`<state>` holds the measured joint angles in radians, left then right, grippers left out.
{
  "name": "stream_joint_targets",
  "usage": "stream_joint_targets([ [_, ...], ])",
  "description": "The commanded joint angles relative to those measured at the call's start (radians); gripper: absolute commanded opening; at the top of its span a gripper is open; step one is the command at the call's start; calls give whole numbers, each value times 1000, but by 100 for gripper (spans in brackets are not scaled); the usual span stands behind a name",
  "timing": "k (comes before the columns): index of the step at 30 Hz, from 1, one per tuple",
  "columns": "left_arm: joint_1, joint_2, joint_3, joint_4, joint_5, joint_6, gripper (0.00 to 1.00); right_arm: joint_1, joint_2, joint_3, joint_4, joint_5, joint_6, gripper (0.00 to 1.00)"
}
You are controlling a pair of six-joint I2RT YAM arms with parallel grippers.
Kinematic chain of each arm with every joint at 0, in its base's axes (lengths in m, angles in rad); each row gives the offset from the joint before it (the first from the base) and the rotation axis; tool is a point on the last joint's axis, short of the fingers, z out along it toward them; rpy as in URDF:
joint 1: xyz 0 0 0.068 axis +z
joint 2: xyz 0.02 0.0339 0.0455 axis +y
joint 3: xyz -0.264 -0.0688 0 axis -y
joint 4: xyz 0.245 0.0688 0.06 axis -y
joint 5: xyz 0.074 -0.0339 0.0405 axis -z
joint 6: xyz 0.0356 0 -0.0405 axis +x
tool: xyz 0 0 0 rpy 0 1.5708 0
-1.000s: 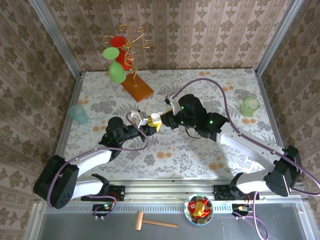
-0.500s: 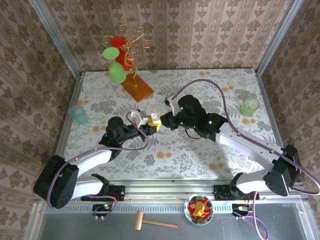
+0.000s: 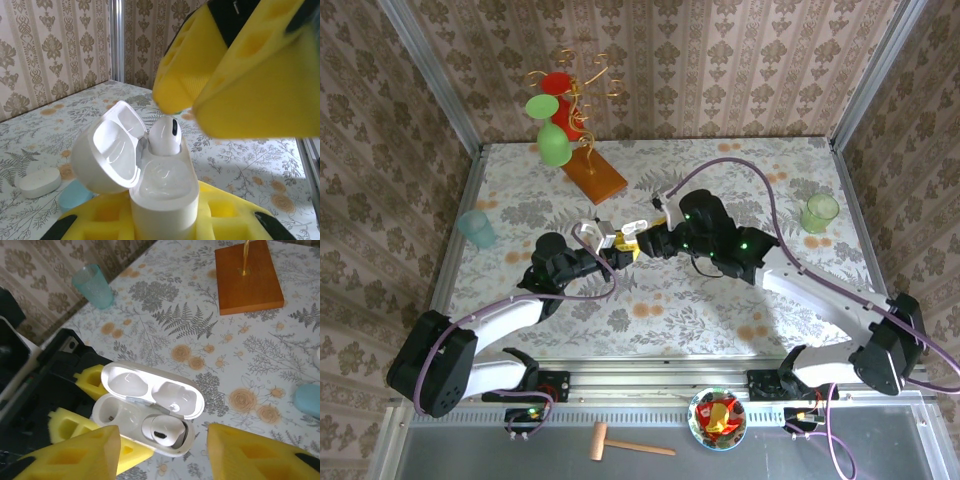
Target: Insert the wireless bluetooth earbuds into the charging case
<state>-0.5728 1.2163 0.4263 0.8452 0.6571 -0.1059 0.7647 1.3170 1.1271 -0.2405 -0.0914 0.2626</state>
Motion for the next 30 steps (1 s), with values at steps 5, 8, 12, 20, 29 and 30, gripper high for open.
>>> stream_joint_targets([
  [5,16,-23,-2,28,7,49,5,-71,-138,-98,97,-40,87,70],
  [8,19,-33,-19,28,12,87,5,-143,-166,-139,99,8,147,72],
  [12,20,-50,-32,29,28,116,5,-265,-135,-158,14,67,185,71],
  [20,19,-64,-46,28,43,123,5,-450,239,43,-316,84,71,66],
  [29,17,-69,-52,28,48,110,5,-468,660,415,-666,304,-78,57],
  [30,17,-70,-51,27,47,112,5,-468,681,435,-684,314,-91,56],
])
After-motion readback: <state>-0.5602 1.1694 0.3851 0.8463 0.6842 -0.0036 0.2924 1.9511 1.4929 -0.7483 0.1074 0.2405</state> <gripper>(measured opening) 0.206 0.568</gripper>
